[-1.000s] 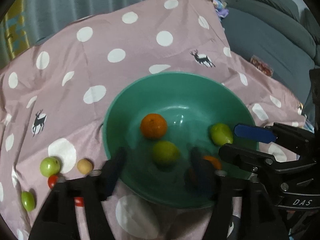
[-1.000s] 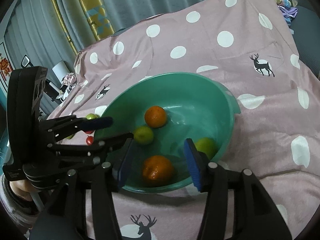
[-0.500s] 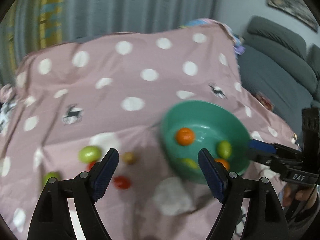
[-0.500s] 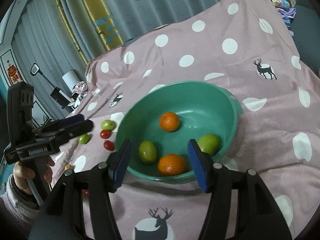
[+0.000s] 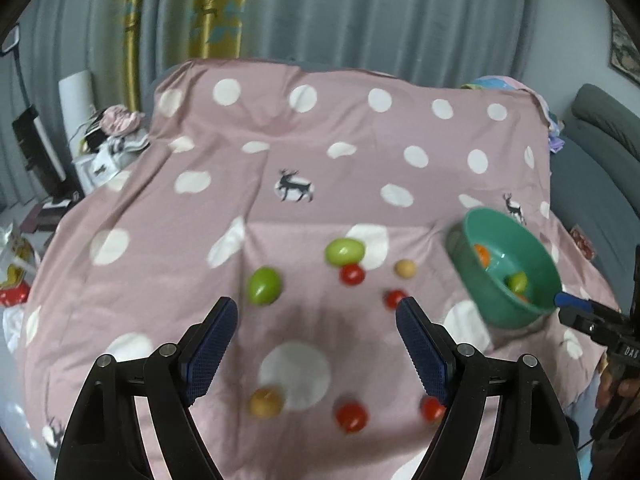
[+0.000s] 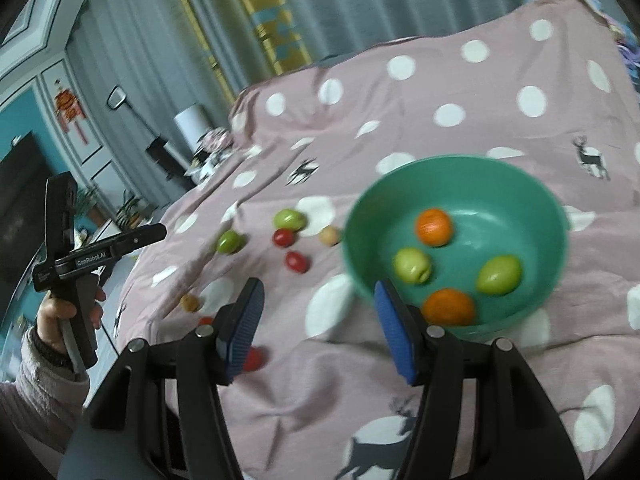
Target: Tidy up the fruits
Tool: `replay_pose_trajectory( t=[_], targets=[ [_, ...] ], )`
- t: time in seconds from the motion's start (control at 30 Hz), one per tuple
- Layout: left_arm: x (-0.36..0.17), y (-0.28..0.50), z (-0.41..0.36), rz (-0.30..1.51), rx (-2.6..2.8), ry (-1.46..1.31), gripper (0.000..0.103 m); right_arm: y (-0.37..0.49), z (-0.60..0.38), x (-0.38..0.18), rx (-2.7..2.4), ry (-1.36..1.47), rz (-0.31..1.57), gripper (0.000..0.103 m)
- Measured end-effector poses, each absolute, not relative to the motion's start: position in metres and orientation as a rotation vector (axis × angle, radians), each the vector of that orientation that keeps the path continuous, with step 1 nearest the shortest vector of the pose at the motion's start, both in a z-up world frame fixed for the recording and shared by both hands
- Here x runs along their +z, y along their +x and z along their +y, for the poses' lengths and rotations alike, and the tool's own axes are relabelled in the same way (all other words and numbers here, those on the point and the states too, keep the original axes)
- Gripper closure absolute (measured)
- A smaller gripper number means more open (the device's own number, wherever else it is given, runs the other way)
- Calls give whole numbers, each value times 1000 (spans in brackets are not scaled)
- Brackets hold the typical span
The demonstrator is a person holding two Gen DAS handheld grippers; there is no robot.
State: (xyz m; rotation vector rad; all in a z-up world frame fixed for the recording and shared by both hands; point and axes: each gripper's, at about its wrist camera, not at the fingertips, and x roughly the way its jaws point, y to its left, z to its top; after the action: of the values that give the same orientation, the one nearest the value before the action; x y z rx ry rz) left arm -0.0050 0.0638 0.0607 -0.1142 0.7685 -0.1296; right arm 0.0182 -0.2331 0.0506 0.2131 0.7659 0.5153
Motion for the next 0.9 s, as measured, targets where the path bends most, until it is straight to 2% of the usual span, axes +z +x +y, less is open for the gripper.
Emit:
replay_pose_trajectory(
  t=[0.3,0.9],
  targets=[
    [28,-36,52,870,-221,-25,21,9,-188,35,624,126,857,44],
    [-15,-26,18,1004,-287,74,21,14,-128,-16,709,20,1084,46]
  ],
)
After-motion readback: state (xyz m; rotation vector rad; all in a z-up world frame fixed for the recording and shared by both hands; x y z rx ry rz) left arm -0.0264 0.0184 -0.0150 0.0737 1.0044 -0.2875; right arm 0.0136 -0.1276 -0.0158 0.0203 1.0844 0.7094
